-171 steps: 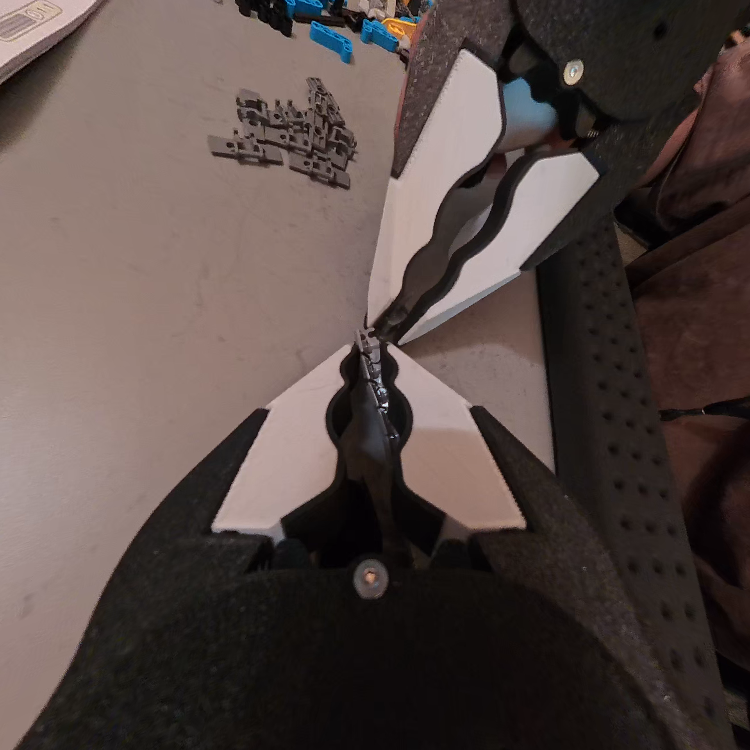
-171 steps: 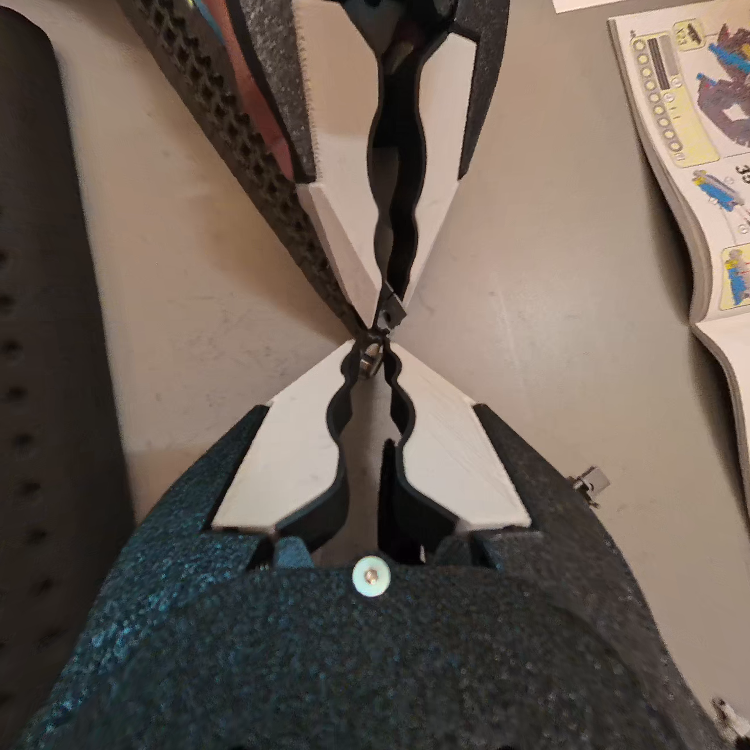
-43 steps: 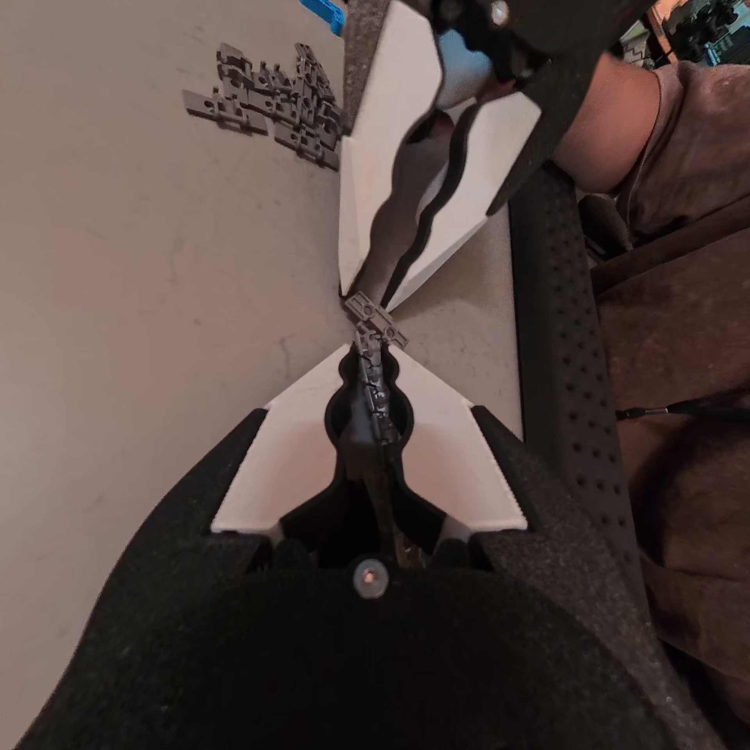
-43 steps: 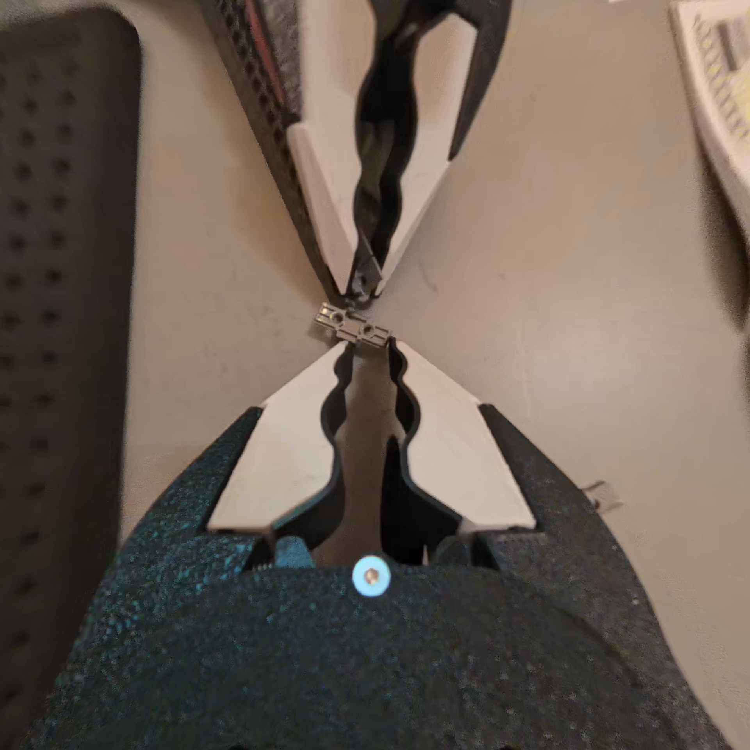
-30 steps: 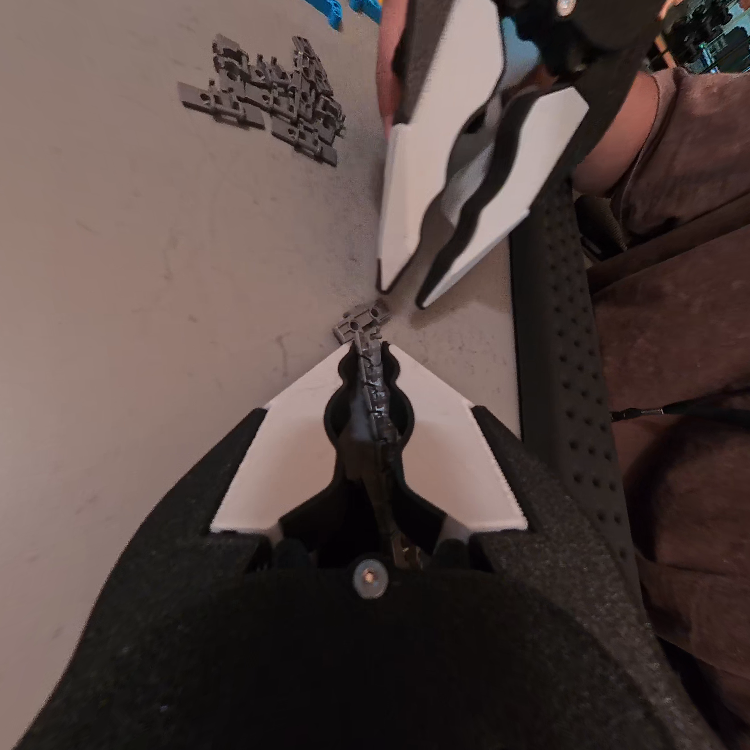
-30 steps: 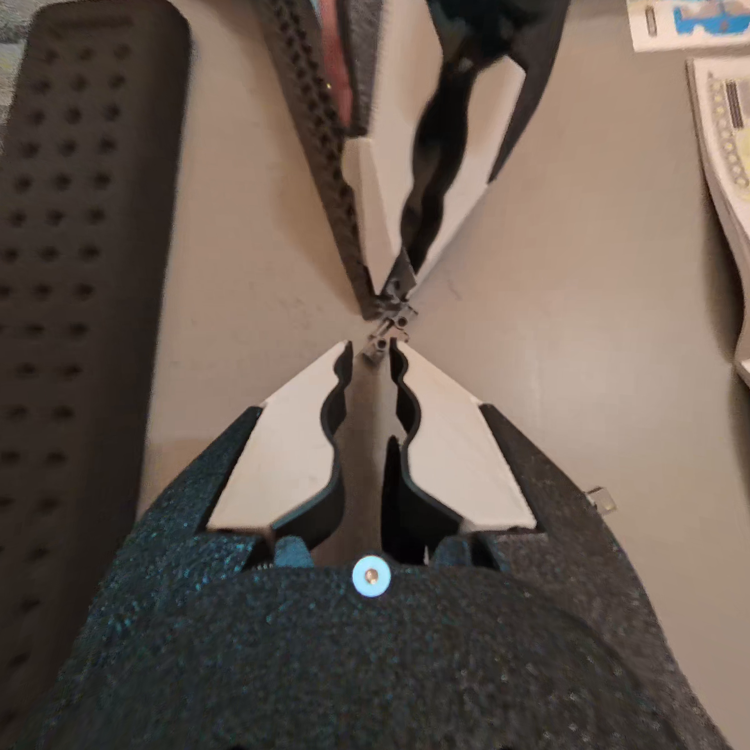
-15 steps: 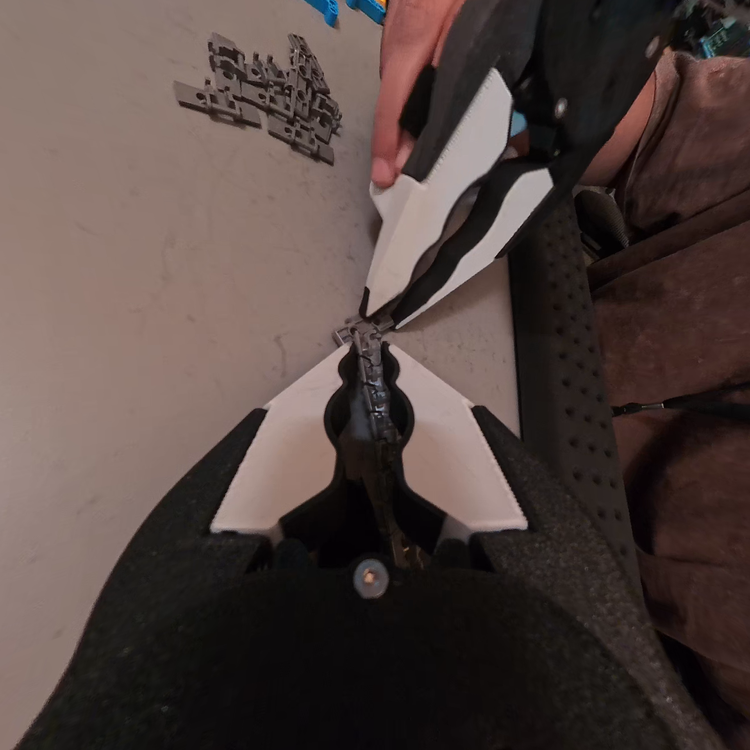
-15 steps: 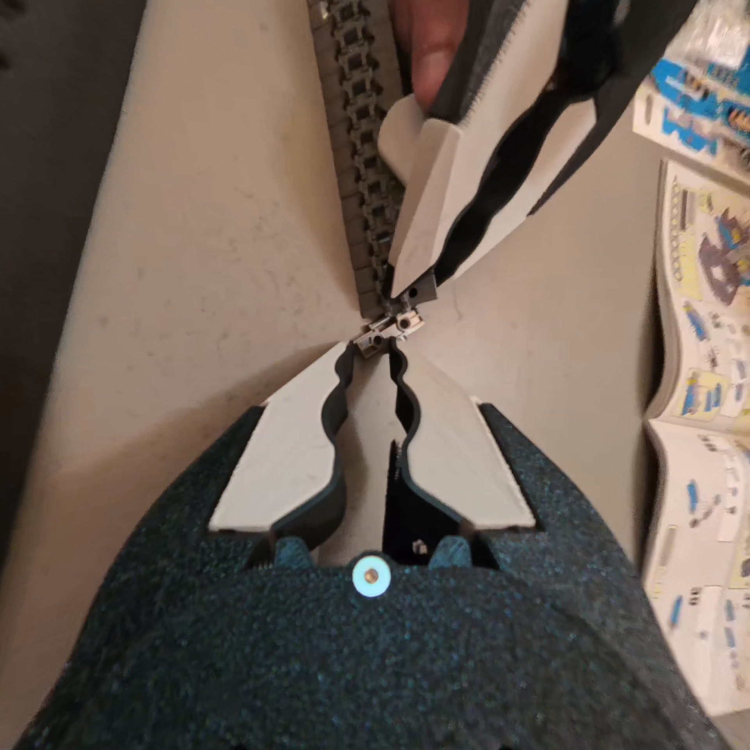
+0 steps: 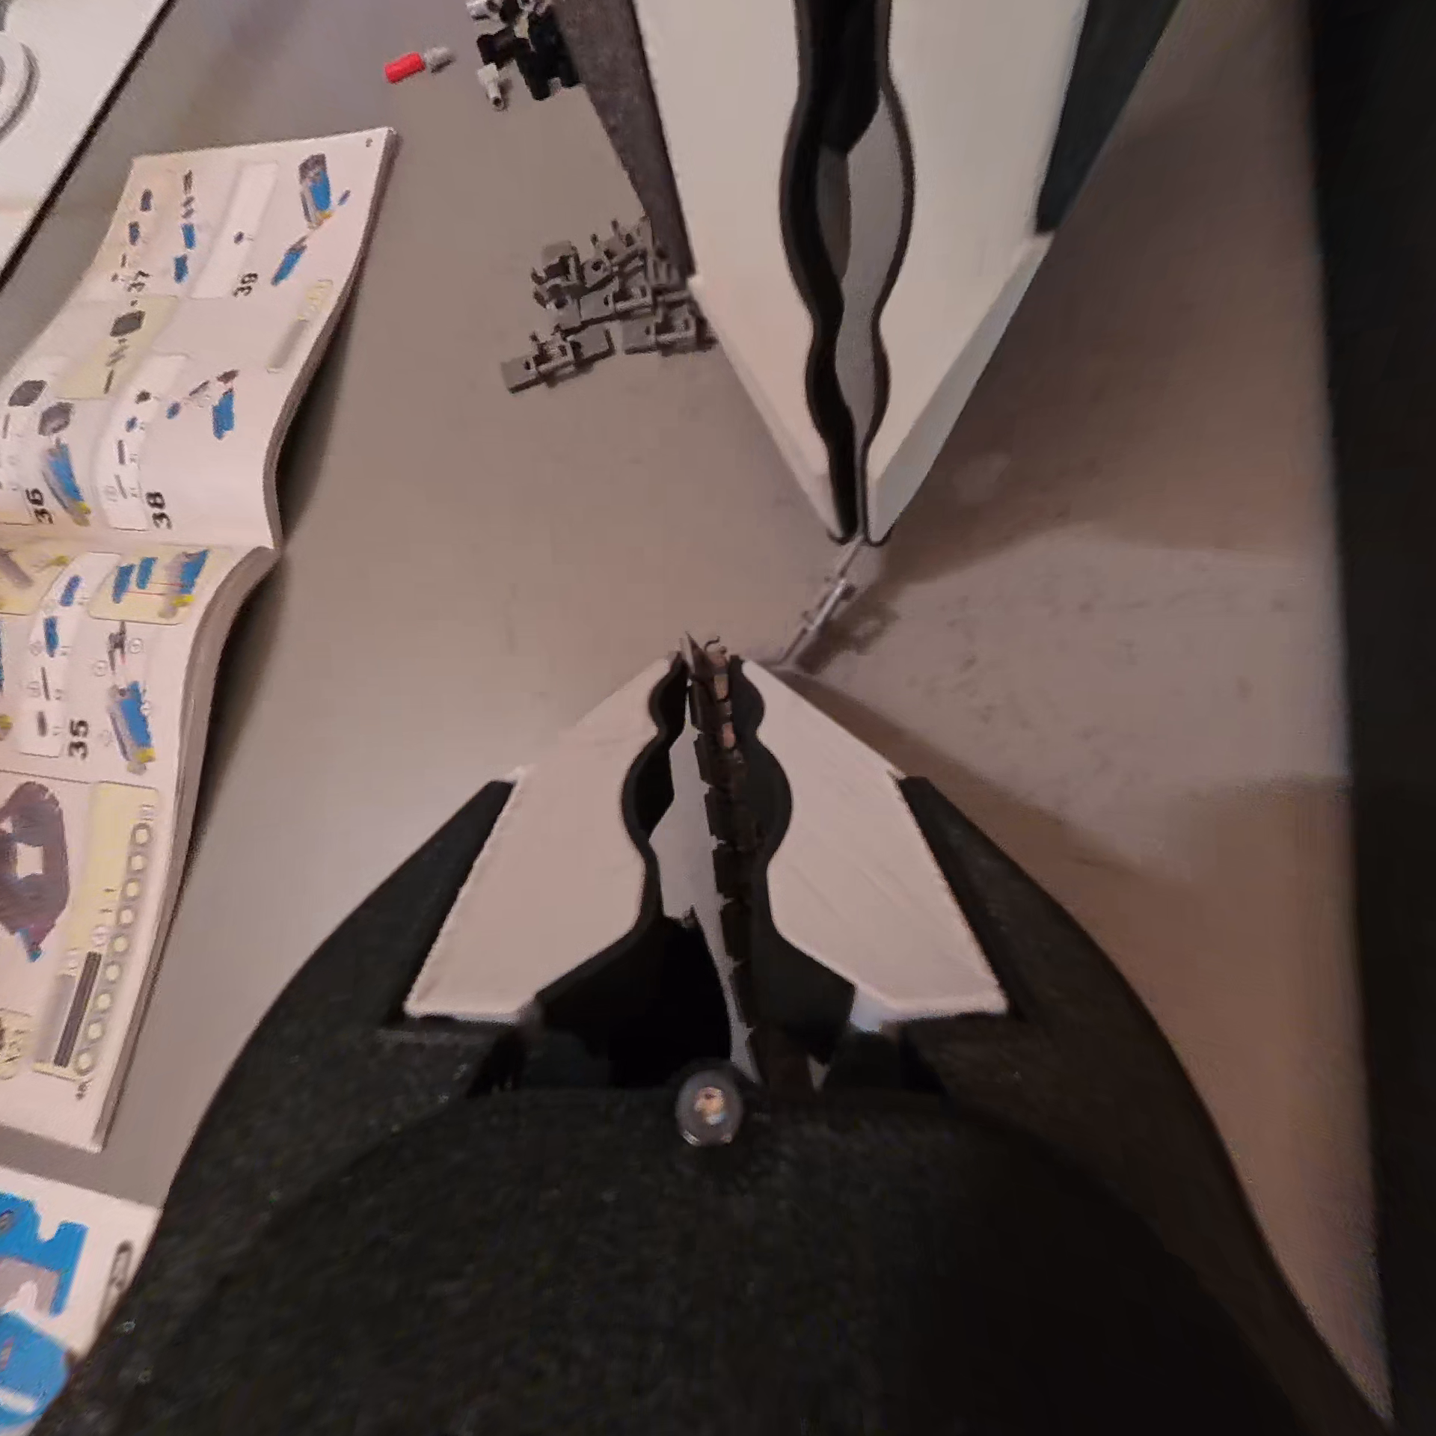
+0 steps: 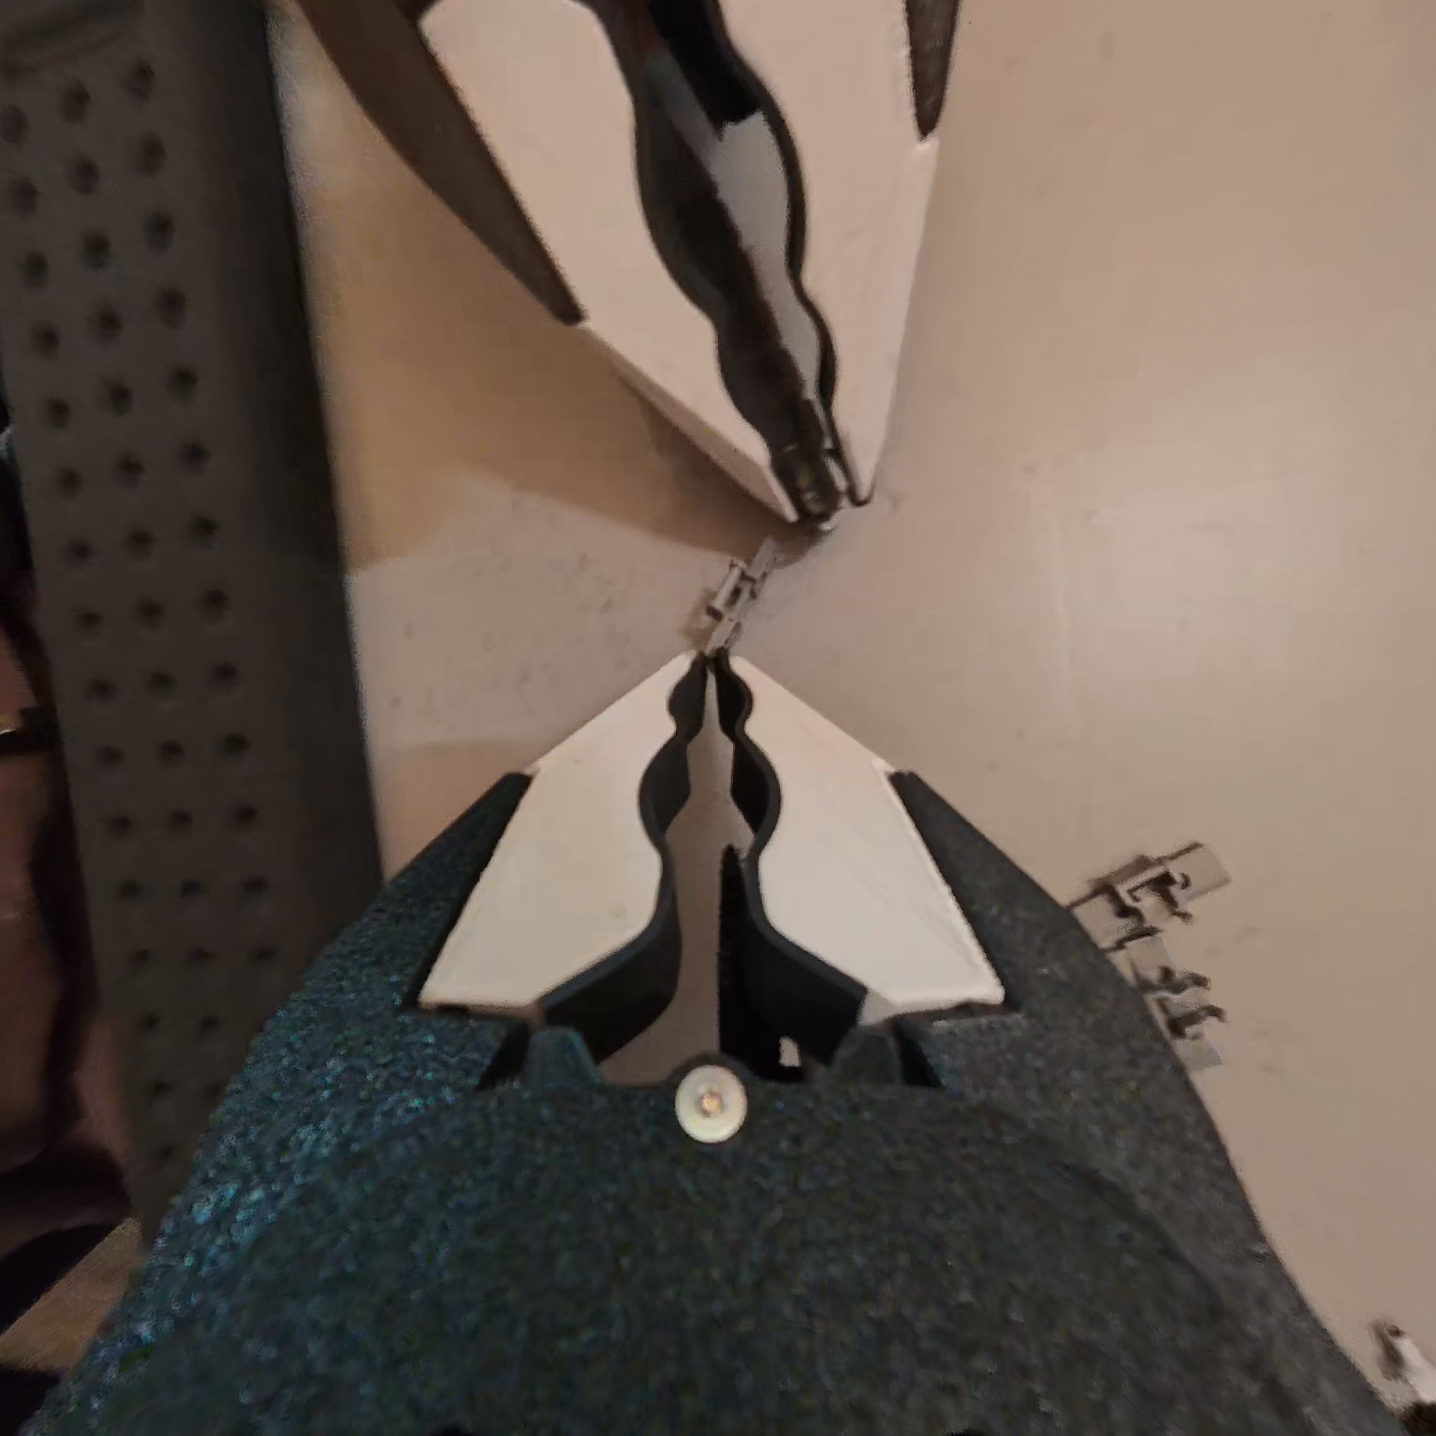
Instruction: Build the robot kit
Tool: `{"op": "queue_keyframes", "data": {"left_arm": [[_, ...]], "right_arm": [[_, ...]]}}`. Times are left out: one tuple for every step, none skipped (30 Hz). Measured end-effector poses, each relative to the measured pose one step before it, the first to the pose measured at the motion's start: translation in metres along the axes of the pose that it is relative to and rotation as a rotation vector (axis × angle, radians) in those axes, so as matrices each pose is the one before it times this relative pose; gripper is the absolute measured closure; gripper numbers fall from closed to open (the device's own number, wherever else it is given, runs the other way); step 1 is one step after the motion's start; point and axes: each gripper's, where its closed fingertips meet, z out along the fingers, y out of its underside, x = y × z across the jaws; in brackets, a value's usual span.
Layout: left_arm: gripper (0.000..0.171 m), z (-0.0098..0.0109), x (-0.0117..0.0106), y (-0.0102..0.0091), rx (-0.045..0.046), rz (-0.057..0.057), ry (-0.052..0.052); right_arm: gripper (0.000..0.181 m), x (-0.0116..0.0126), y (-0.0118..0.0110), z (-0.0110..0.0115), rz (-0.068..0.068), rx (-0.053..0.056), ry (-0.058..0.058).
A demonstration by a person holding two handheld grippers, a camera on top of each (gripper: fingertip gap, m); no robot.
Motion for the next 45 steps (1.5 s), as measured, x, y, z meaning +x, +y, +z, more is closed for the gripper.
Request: {"op": "queue_keyframes", "data": {"left_arm": [[0.162,0.00052,0.00078,-0.00009,-0.00104,0.0092,-0.0019],[0.162,0.00037,0.00070,-0.00037,0.00330,-0.0012,0.0028],[0.163,0.00036,0.00095,-0.00036,0.00455,-0.0071,0.0094],[0.163,0.00009,0.00116,-0.00033,0.00546,-0.0103,0.0148],[0.163,-0.00007,0.00087,-0.00022,0.00579,-0.0106,0.0137],[0.163,-0.00001,0.00021,-0.00017,0.00624,-0.0107,0.0110],[0.163,-0.00015,0.00011,-0.00004,0.00564,-0.0115,0.0098],[0.163,-0.00033,-0.00077,0.00006,0.00421,-0.0107,0.0039],[0.163,-0.00062,-0.00102,0.00071,0.00052,-0.0091,0.0035],[0.163,-0.00041,-0.00134,0.00062,0.00120,-0.0122,0.0034],[0.162,0.00019,0.00005,-0.00020,0.00557,-0.0142,0.0106],[0.162,0.00088,0.00158,-0.00054,0.00910,-0.0123,0.0169],[0.162,0.00111,0.00233,-0.00085,0.00989,-0.0098,0.0168],[0.161,0.00100,0.00123,-0.00065,0.00540,-0.0101,0.0080],[0.160,0.00032,-0.00019,-0.00011,-0.00056,-0.0069,-0.0006],[0.160,-0.00020,0.00055,0.00009,-0.00228,-0.0001,0.0032],[0.160,-0.00032,0.00026,0.00028,-0.00169,0.0014,0.0016],[0.160,-0.00003,0.00020,0.00017,-0.00013,-0.0013,0.0014],[0.160,0.00005,0.00031,-0.00003,0.00119,-0.0048,0.0041],[0.161,0.00001,0.00032,-0.00001,0.00115,-0.0061,0.0049],[0.161,0.00002,0.00012,0.00007,0.00130,-0.0077,0.0055],[0.161,-0.00007,0.00039,-0.00002,0.00255,-0.0105,0.0094],[0.161,-0.00003,0.00093,0.00017,0.00340,-0.0145,0.0155],[0.161,0.00001,0.00067,0.00017,0.00400,-0.0191,0.0172],[0.161,-0.00005,0.00067,0.00013,0.00443,-0.0211,0.0191],[0.161,-0.00015,0.00016,0.00024,0.00517,-0.0222,0.0171],[0.161,-0.00018,-0.00023,0.00020,0.00485,-0.0235,0.0161],[0.161,-0.00025,-0.00043,0.00014,0.00410,-0.0253,0.0146],[0.161,-0.00023,-0.00062,0.00025,0.00416,-0.0238,0.0136],[0.161,-0.00041,-0.00042,0.00034,0.00202,-0.0215,0.0125],[0.161,-0.00058,-0.00053,0.00036,0.00022,-0.0168,0.0094],[0.161,-0.00056,-0.00050,0.00038,-0.00006,-0.0127,0.0058],[0.161,-0.00038,-0.00044,0.00032,-0.00083,-0.0101,0.0042],[0.161,-0.00035,-0.00025,0.00010,-0.00004,-0.0043,0.0014],[0.161,0.00004,0.00005,0.00000,0.00007,0.0007,0.0000],[0.161,0.00005,0.00023,0.00003,-0.00034,0.0026,0.0000],[0.161,0.00012,0.00020,-0.00003,-0.00037,0.0024,-0.0002],[0.161,-0.00002,0.00011,-0.00010,-0.00001,0.0016,-0.0009],[0.161,0.00006,-0.00005,0.00004,-0.00007,0.0014,-0.0010],[0.161,-0.00006,0.00009,0.00007,-0.00029,0.0015,-0.0009],[0.161,0.00005,0.00025,-0.00008,-0.00054,0.0017,-0.0004],[0.161,0.00009,0.00024,0.00013,-0.00055,0.0017,-0.0001],[0.161,0.00006,0.00002,-0.00009,-0.00020,0.0014,-0.0006],[0.161,0.00004,0.00004,0.00000,0.00011,0.0003,-0.0002],[0.161,-0.00003,-0.00003,-0.00001,0.00001,-0.0003,0.0003]], "right_arm": [[0.179,-0.00447,0.00045,-0.00128,0.0084,-0.0072,-0.0303],[0.179,-0.00226,0.00066,-0.00053,0.0013,-0.0154,-0.0197],[0.179,0.00155,0.00063,-0.00011,0.0030,-0.0226,-0.0039],[0.179,0.00488,0.00095,0.00003,0.0098,-0.0346,0.0059],[0.179,0.00706,-0.00084,-0.00077,0.0150,-0.0281,0.0130],[0.179,0.00508,-0.00365,-0.00112,0.0114,-0.0089,-0.0001],[0.179,0.00283,-0.00487,-0.00112,-0.0010,0.0005,-0.0087],[0.179,0.00189,-0.00519,-0.00071,-0.0084,0.0045,-0.0086],[0.179,0.00133,-0.00335,-0.00059,-0.0027,-0.0071,-0.0094],[0.179,0.00387,-0.00365,-0.00124,-0.0097,0.0004,0.0141],[0.179,0.00377,-0.00531,-0.00135,-0.0146,0.0159,0.0185],[0.180,0.00100,-0.00563,-0.00033,-0.0088,0.0210,0.0004],[0.181,0.00031,-0.00387,0.00081,-0.0014,0.0143,-0.0040],[0.181,0.00124,-0.00206,0.00204,-0.0025,0.0068,0.0037],[0.181,0.00294,0.00061,0.00266,-0.0061,-0.0037,0.0189],[0.181,0.00086,0.00139,0.00265,-0.0069,-0.0014,0.0089],[0.181,-0.00109,0.00167,0.00252,-0.0096,0.0006,-0.0011],[0.181,-0.00022,0.00111,0.00189,-0.0097,0.0079,0.0056],[0.181,0.00029,-0.00052,0.00017,-0.0044,0.0198,0.0087],[0.181,-0.00033,-0.00020,-0.00022,-0.0072,0.0186,0.0061],[0.181,0.00020,-0.00038,-0.00036,-0.0123,0.0210,0.0128],[0.181,0.00013,-0.00058,-0.00039,-0.0078,0.0215,0.0133],[0.181,-0.00104,0.00035,-0.00013,-0.0064,0.0148,0.0039],[0.181,-0.00049,0.00128,-0.00006,-0.0084,0.0074,0.0053],[0.181,0.00126,0.00146,-0.00035,-0.0041,0.0029,0.0129],[0.181,0.00064,0.00148,-0.00052,0.0013,-0.0001,0.0030],[0.181,-0.00029,0.00002,-0.00093,0.0038,0.0057,-0.0055],[0.181,0.00027,-0.00102,-0.00131,0.0066,0.0132,-0.0020],[0.181,-0.00051,-0.00049,-0.00163,0.0103,0.0089,-0.0079],[0.181,-0.00050,0.00170,-0.00162,0.0072,-0.0026,-0.0077],[0.181,0.00071,0.00325,-0.00219,0.0014,-0.0064,0.0003],[0.181,-0.00246,0.00426,-0.00215,-0.0020,-0.0073,-0.0188],[0.176,-0.00457,0.00412,-0.00115,-0.0042,-0.0057,-0.0302],[0.170,-0.00048,0.00141,-0.00034,-0.0085,0.0095,-0.0030],[0.169,0.00199,0.00015,0.00083,-0.0122,0.0113,0.0096],[0.169,0.00193,0.00003,0.00200,-0.0109,0.0050,0.0061],[0.169,0.00249,-0.00037,0.00277,-0.0077,0.0026,0.0076],[0.169,0.00300,-0.00002,0.00293,-0.0032,0.0021,0.0071],[0.169,0.00177,0.00140,0.00300,0.0044,-0.0047,-0.0059],[0.168,0.00198,0.00199,0.00279,0.0107,-0.0069,-0.0107],[0.167,0.00154,0.00178,0.00272,0.0143,-0.0043,-0.0147],[0.167,-0.00059,0.00193,0.00247,0.0151,-0.0062,-0.0260],[0.166,-0.00022,0.00040,0.00138,0.0097,0.0006,-0.0183],[0.165,0.00112,0.00024,0.00029,0.0030,-0.0002,0.0005],[0.163,0.00083,-0.00009,-0.00008,-0.0037,-0.0012,0.0064]]}}
